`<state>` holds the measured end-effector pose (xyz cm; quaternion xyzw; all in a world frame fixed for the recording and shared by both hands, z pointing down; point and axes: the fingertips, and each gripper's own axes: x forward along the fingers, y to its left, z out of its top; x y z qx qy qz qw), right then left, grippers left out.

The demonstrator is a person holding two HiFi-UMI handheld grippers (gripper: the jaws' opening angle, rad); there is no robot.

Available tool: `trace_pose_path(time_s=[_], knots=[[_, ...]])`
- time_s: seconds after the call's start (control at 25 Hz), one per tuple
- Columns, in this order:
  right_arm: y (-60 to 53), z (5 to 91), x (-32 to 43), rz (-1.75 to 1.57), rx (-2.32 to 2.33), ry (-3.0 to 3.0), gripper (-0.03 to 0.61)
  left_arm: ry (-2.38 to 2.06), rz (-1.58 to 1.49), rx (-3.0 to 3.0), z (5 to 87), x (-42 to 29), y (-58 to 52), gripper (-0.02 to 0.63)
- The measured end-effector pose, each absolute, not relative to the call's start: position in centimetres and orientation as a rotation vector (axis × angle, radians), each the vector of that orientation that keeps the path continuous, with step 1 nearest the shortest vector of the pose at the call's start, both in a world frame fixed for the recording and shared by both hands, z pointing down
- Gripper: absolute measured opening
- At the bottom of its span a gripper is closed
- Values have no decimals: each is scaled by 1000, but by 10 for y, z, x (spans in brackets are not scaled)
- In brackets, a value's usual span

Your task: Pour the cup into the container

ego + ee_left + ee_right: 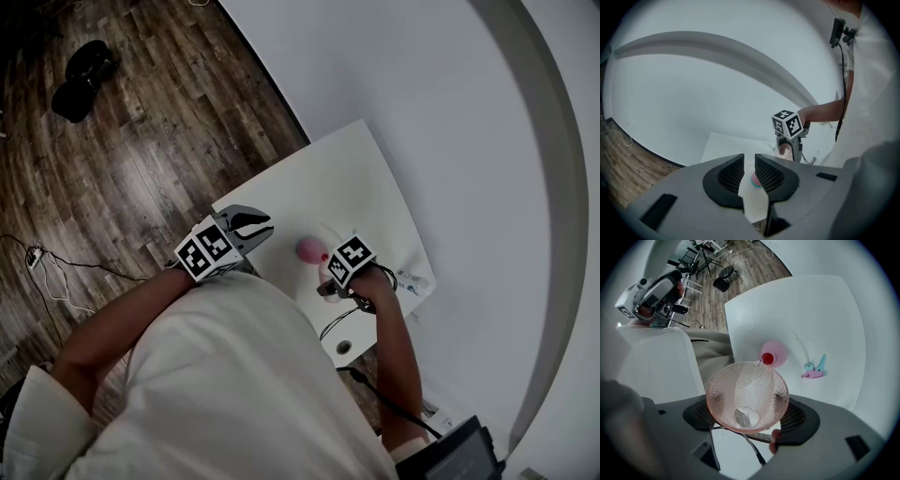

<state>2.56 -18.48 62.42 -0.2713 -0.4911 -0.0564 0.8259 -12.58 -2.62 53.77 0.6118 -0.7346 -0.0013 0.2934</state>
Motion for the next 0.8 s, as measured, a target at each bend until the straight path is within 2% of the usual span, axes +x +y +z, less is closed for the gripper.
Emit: trace_pose_path(time_s=[0.8], knots=[[-188, 626, 29, -103, -578, -1013, 374, -1956, -5, 1644, 542, -123, -28, 64]])
